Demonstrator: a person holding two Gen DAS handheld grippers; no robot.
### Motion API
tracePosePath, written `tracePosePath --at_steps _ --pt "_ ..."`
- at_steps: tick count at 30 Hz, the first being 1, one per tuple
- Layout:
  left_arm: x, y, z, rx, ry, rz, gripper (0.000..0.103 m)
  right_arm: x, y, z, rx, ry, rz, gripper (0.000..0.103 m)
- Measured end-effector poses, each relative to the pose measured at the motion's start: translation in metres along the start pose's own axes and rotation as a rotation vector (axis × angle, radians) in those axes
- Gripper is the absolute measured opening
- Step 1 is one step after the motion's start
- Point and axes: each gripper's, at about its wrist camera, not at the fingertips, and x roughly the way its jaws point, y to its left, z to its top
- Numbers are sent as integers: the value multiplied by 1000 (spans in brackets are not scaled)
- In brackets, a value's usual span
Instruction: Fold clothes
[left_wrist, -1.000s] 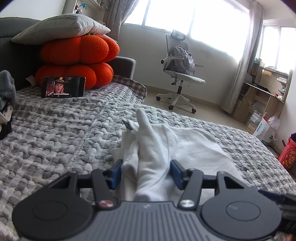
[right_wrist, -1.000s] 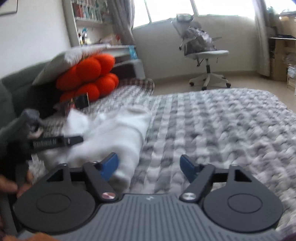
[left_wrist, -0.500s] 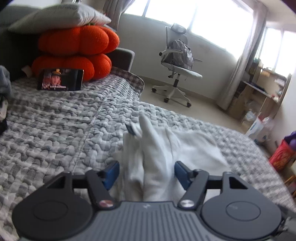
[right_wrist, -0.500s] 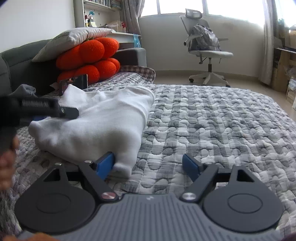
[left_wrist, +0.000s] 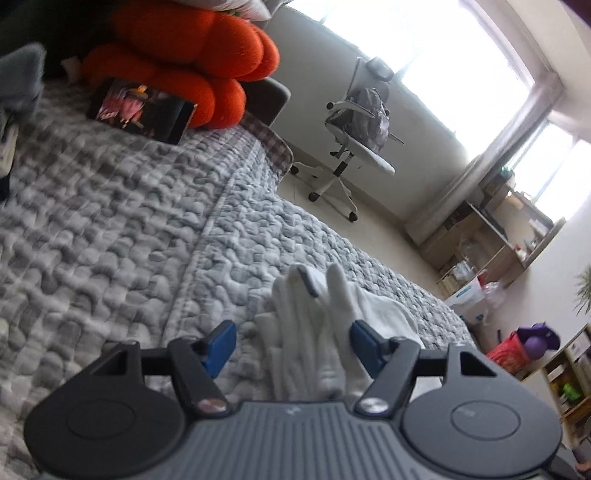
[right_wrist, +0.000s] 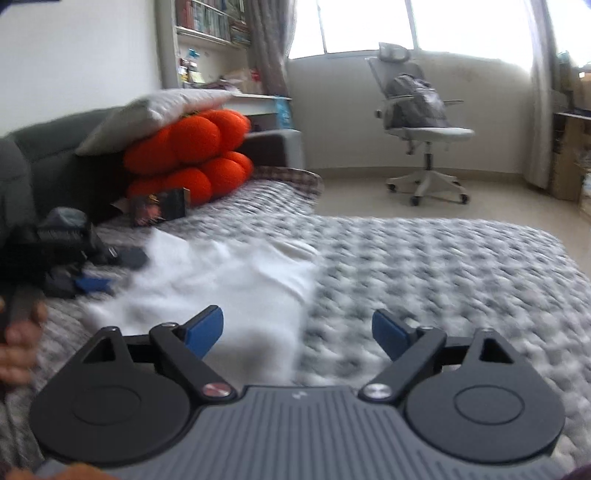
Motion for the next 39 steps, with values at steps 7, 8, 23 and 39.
tracePosePath --at_steps 7,8,23,39 --pt "-14 34 10 -85 -41 14 77 44 31 46 -57 31 89 87" --pt "-15 37 10 -86 -44 19 77 53 31 51 -49 43 91 87" --pt "-14 18 3 -2 -33 45 77 102 38 33 -30 202 136 67" --pt "-26 -48 -32 146 -192 23 92 81 -38 34 220 100 142 63"
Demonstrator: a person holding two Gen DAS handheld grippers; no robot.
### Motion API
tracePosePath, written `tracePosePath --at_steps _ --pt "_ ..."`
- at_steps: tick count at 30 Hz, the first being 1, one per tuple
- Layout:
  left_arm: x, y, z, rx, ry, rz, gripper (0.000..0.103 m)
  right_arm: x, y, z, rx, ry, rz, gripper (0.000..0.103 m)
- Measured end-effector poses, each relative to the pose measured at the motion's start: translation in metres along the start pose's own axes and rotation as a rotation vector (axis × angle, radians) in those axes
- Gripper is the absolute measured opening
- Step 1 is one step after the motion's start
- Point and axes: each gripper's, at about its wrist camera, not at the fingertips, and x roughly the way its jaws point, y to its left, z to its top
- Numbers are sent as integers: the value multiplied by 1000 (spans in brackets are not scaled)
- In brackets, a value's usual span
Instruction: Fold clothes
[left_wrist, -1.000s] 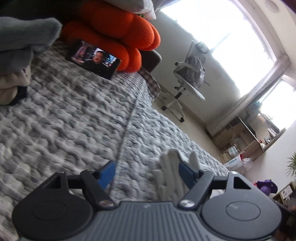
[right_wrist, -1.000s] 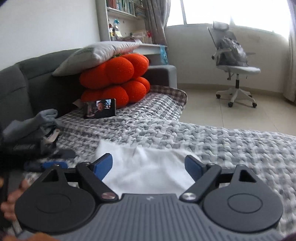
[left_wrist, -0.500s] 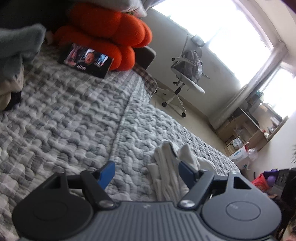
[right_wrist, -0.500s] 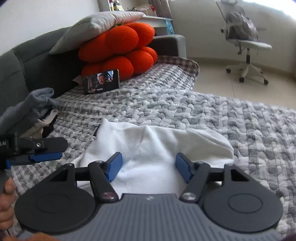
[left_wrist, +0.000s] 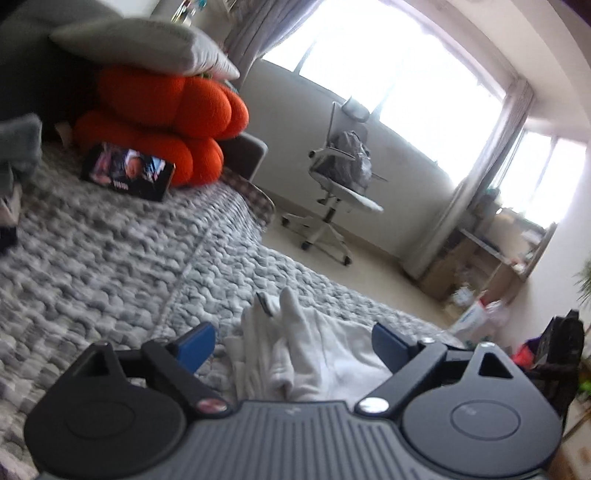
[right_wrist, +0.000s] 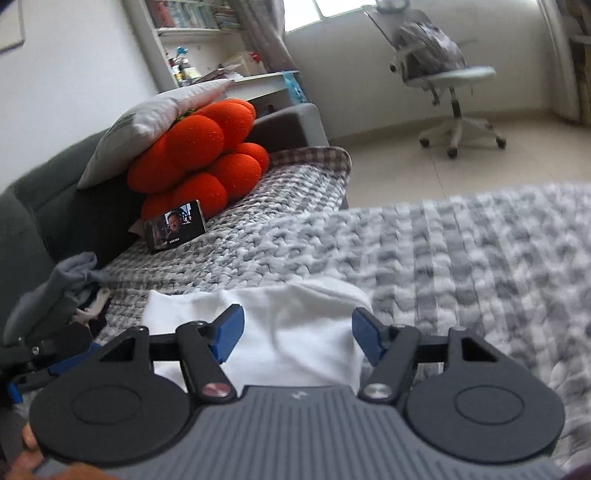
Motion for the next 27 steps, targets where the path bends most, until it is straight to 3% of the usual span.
tracePosePath --at_steps 5,8,10,13,18,25,26,27 --pt "-1 -26 -11 112 -35 31 92 -2 -8 -3 22 -5 48 46" --pt "8 -38 -18 202 -33 74 81 0 -10 -3 15 12 40 40" --pt "15 -37 -21 210 5 98 68 4 -13 -4 20 26 43 39" --pt "26 -35 -27 234 55 158 59 9 -15 -9 5 36 47 39" --pt "31 -25 -30 213 75 153 59 13 -24 -12 23 30 68 32" --pt "32 -18 -35 176 67 130 60 8 -21 -13 14 10 54 33" --pt "32 -19 -36 177 64 131 60 3 -20 -14 18 1 48 35" --pt "32 -18 -37 177 62 131 60 -4 -19 -15 22 -7 35 47"
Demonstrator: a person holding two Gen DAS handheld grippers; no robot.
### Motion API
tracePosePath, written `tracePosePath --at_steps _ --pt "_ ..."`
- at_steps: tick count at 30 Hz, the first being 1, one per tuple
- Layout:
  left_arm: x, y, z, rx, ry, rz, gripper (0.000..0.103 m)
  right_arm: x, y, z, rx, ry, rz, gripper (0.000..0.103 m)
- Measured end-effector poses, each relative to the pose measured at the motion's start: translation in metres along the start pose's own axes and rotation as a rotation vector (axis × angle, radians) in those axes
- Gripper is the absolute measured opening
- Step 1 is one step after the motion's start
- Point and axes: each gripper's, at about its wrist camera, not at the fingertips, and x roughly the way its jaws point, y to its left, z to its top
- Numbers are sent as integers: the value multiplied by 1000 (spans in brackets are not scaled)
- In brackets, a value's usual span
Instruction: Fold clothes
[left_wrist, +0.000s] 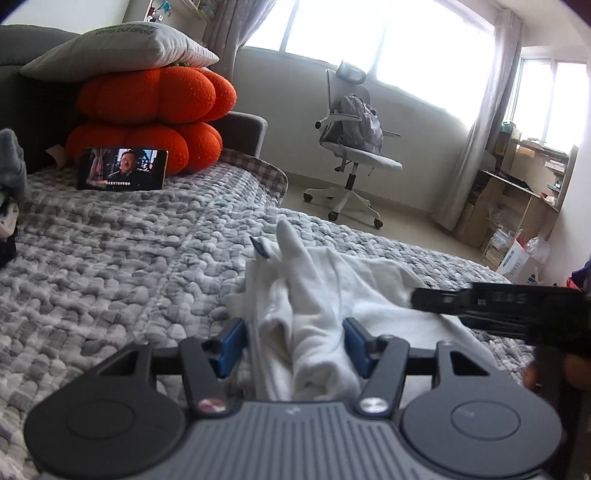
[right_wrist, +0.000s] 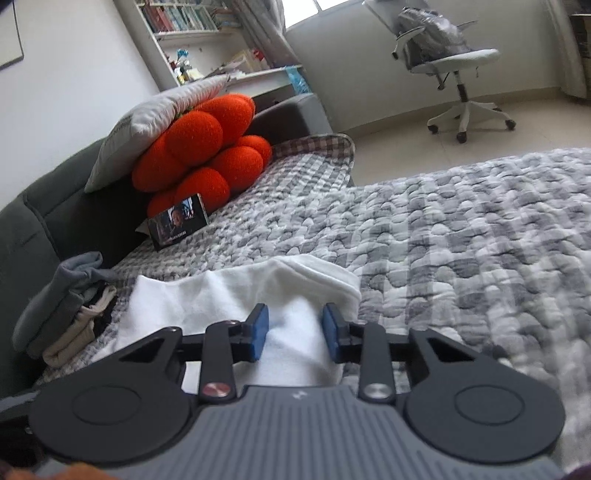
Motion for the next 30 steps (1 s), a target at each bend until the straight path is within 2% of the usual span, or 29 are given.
tracePosePath --at_steps 3,6,12,15,18,21,24,30 --pt "2 5 -2 -29 5 -16 63 -23 -5 -4 48 -9 1 49" --pt "5 13 -2 -79 16 -39 67 -42 -17 -12 143 17 30 49" --pt "4 11 -3 -72 8 -37 67 -58 -31 -30 300 101 162 53" --pt "4 12 -3 -80 8 -42 67 -60 -33 -39 329 136 228 53" --pt "5 13 -3 -81 8 -41 67 -59 -24 -39 297 128 221 54" --pt "5 14 -3 -87 9 -43 67 -55 -17 -37 294 119 218 62" --pt "5 15 -4 -89 8 -43 67 -53 -13 -37 284 104 204 65" --pt "6 17 -4 -107 14 -50 69 -55 -9 -47 334 13 190 66"
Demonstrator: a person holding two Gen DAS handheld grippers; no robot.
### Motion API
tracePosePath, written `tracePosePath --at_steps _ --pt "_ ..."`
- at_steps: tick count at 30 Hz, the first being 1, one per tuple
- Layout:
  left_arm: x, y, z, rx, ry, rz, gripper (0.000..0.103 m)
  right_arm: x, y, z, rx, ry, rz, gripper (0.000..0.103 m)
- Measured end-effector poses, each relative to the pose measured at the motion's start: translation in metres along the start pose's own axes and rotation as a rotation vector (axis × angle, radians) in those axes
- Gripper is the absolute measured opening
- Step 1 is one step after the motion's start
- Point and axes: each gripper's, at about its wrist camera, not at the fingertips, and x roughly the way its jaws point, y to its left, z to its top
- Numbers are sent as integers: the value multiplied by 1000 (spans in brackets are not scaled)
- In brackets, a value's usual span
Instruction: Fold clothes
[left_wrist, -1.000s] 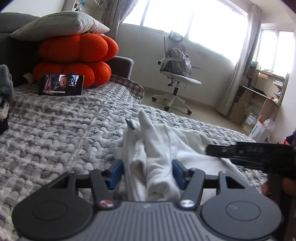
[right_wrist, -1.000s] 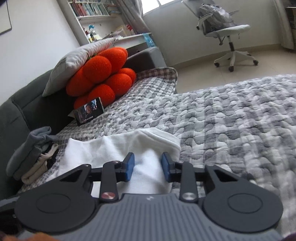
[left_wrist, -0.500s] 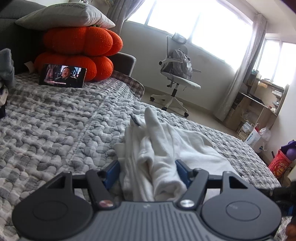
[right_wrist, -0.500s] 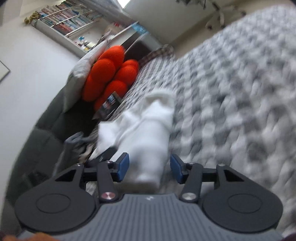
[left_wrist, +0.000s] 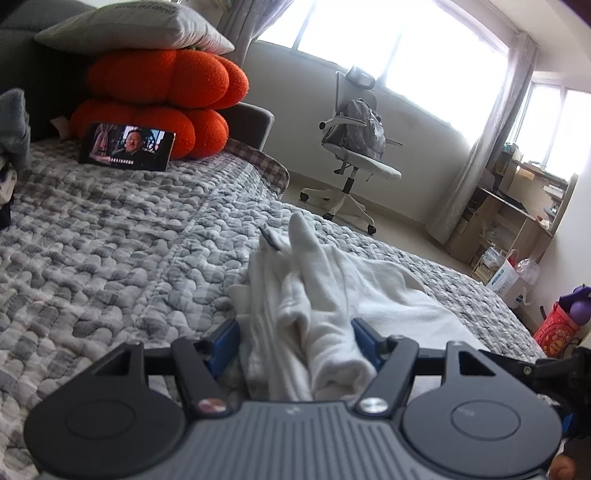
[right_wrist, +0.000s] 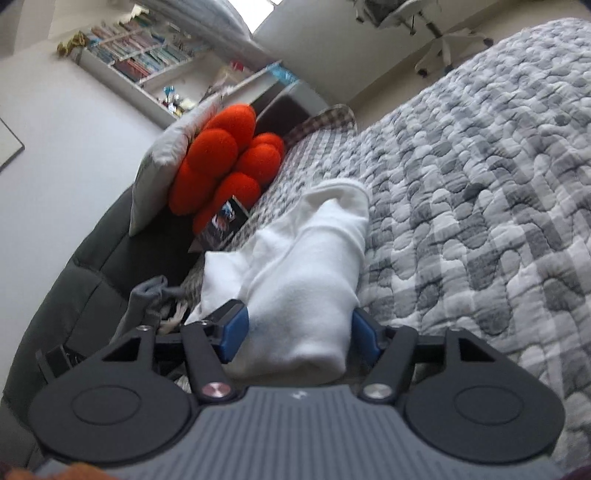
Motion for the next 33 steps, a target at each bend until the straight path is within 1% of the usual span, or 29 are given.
tracePosePath --at_steps 2,4,6,7,9,15,17,18,19,20,22,24,26,28,30,33 --pt "0 3 0 -15 4 -7 69 -5 -1 -1 34 -33 30 66" --pt "0 3 0 -20 4 -7 69 -13 -3 0 67 -66 70 63" --pt "0 2 -1 -19 4 -5 69 -18 2 2 54 -95 84 63" --pt "0 2 -1 -18 4 -4 70 -19 5 3 34 -96 70 63" --pt "1 1 -1 -17 7 -5 71 -13 9 2 1 -77 14 63" --pt "0 1 -1 -14 5 -2 72 0 6 -3 -1 -60 -60 63" --pt "0 2 -1 -19 6 -6 72 0 10 -3 -37 -60 -90 59" --pt "0 2 0 -22 7 -9 73 0 12 -4 -58 -60 -106 52" --pt "0 3 1 -30 12 -16 74 0 13 -3 -65 -59 -115 48" --pt "0 4 2 -37 18 -24 75 0 14 -2 -61 -58 -119 46" --pt "-1 5 4 -52 28 -37 81 -5 16 0 -65 -63 -125 43" --pt "-4 2 6 -54 40 -48 87 -11 21 2 -103 -89 -144 42" --pt "-7 -2 6 -46 46 -78 88 -21 27 6 -144 -131 -167 42" --pt "-9 -6 6 -43 50 -105 89 -29 27 11 -155 -155 -182 42" --pt "-7 -8 4 -50 61 -112 90 -27 20 14 -164 -143 -208 42" --pt "-5 -9 2 -60 77 -122 90 -16 6 10 -196 -93 -281 43"
